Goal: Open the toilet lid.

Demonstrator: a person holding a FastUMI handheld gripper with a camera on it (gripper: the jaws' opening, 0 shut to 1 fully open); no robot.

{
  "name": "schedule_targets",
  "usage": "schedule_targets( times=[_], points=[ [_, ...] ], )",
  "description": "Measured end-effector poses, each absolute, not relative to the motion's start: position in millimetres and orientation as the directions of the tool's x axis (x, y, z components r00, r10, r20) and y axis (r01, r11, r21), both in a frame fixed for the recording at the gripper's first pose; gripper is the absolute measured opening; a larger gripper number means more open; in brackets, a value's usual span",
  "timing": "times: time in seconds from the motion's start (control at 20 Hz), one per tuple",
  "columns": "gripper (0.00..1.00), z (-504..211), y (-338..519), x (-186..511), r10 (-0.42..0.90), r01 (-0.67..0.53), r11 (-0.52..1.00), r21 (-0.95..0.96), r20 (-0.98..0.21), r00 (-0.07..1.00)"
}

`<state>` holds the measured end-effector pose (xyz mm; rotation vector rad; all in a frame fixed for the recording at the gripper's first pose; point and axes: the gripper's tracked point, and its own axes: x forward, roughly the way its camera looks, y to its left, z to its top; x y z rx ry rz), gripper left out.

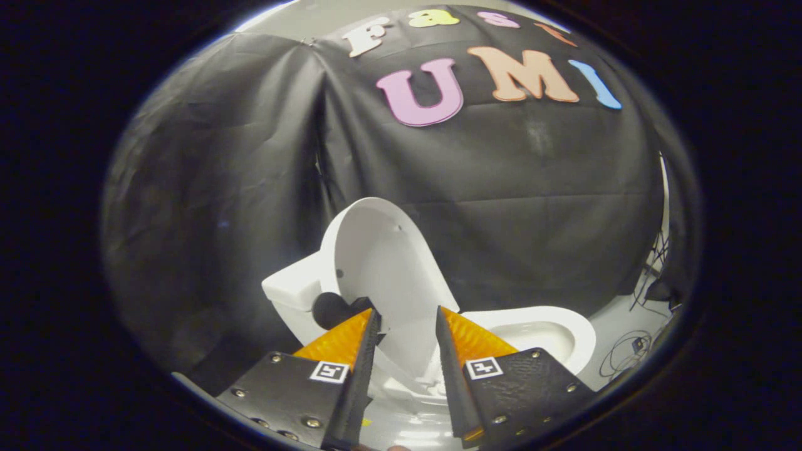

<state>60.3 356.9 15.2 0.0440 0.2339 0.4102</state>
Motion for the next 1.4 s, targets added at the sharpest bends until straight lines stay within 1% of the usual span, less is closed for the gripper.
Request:
schedule_targets(
  times=[0.05, 0.2, 0.3, 0.45, 0.55, 0.65, 0.9, 1.4],
  points=[
    [0.54, 15.3, 347.9, 61.7, 0.396, -0.384, 0.918, 0.095, -0.217, 0.892],
    [0.75, 16.5, 321.5, 63.4, 0.372, -0.365, 0.928, 0.077, -0.229, 0.899],
    [0.77, 19.5, 304.7, 62.9, 0.357, -0.352, 0.934, 0.064, -0.225, 0.907],
    [0.89, 19.6, 288.5, 60.8, 0.354, -0.347, 0.935, 0.071, -0.233, 0.906],
    [0.91, 20.8, 277.0, 57.7, 0.350, -0.342, 0.937, 0.076, -0.234, 0.907],
    [0.98, 21.8, 261.3, 57.3, 0.331, -0.325, 0.943, 0.067, -0.236, 0.914],
    [0.98, 34.8, 214.6, 51.2, 0.277, -0.277, 0.960, 0.029, -0.220, 0.935],
    [0.98, 69.4, 135.1, 35.0, 0.204, -0.205, 0.979, 0.007, -0.126, 0.971]
  ],
)
